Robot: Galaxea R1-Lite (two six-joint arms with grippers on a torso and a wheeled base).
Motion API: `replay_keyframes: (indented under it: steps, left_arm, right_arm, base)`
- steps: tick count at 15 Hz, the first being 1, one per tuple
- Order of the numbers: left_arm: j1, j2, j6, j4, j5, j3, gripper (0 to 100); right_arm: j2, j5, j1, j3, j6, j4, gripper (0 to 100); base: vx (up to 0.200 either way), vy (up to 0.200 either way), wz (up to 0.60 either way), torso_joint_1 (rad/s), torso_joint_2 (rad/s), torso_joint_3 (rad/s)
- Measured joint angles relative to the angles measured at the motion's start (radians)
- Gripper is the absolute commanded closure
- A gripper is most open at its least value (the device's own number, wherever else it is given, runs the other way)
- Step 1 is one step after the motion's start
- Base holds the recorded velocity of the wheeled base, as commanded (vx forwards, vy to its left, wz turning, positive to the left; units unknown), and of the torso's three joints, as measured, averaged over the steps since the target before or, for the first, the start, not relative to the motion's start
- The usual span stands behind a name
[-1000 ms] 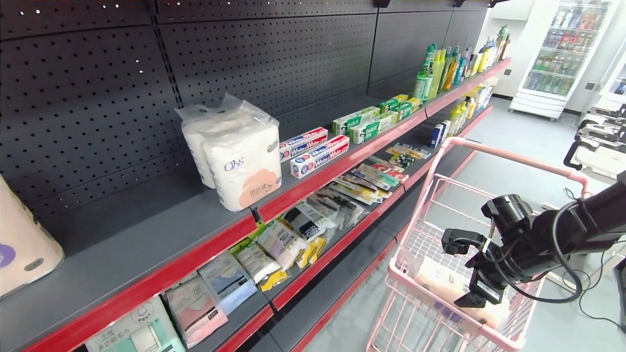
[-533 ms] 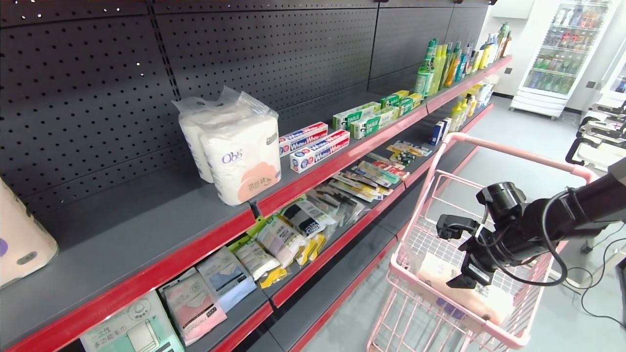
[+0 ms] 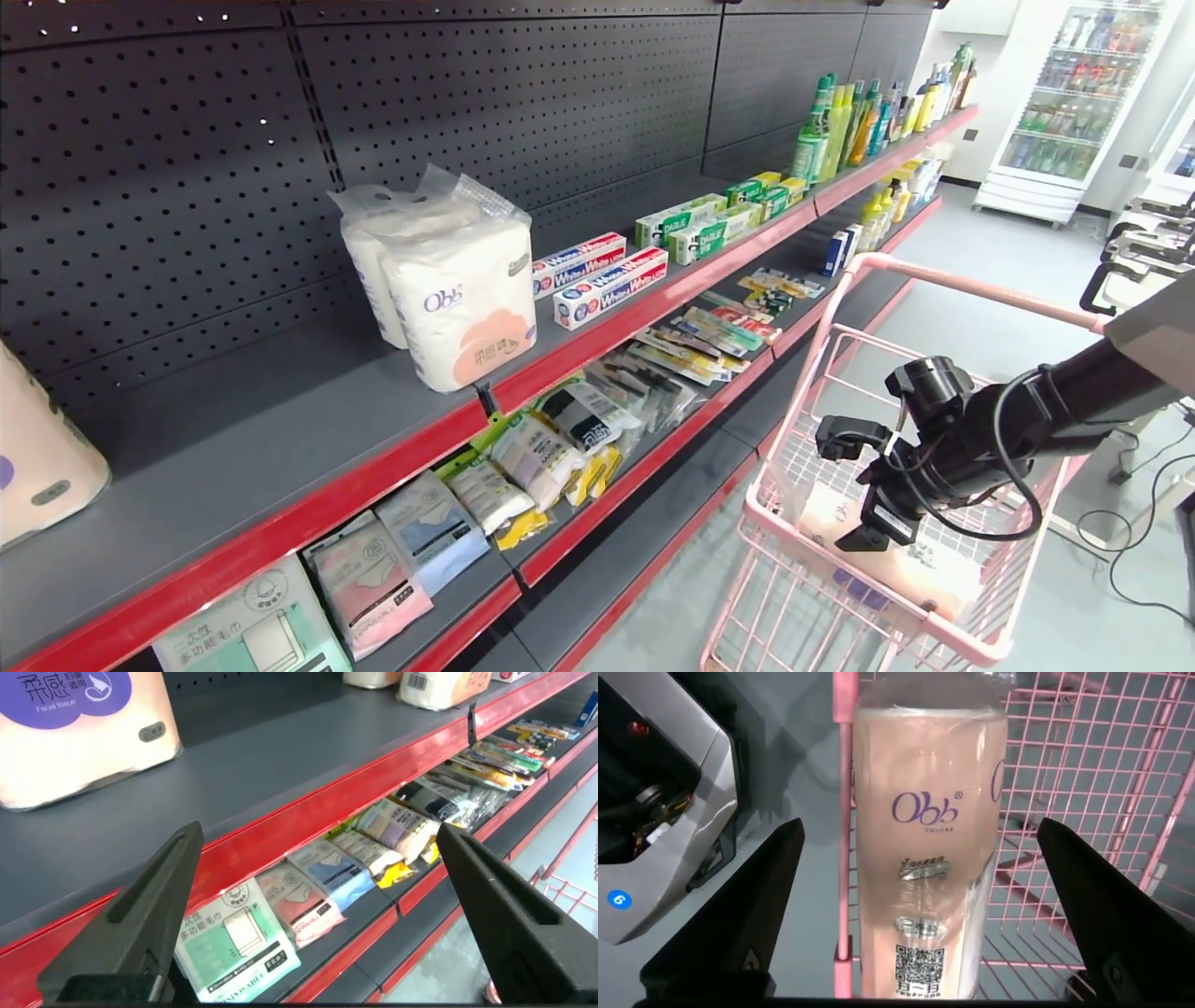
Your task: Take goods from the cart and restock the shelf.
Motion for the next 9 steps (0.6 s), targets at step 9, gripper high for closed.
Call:
replay_keyframes:
  steps: [9]
  left_arm:
    - [0.0, 0.0, 0.0, 0.0, 0.0, 0.0, 0]
  right_arm:
    - [0.117, 0.006, -0.029, -0.103, 0.0, 0.0, 0]
  base:
    - [0.0, 0.0, 0.0, 0.0, 0.0, 0.0]
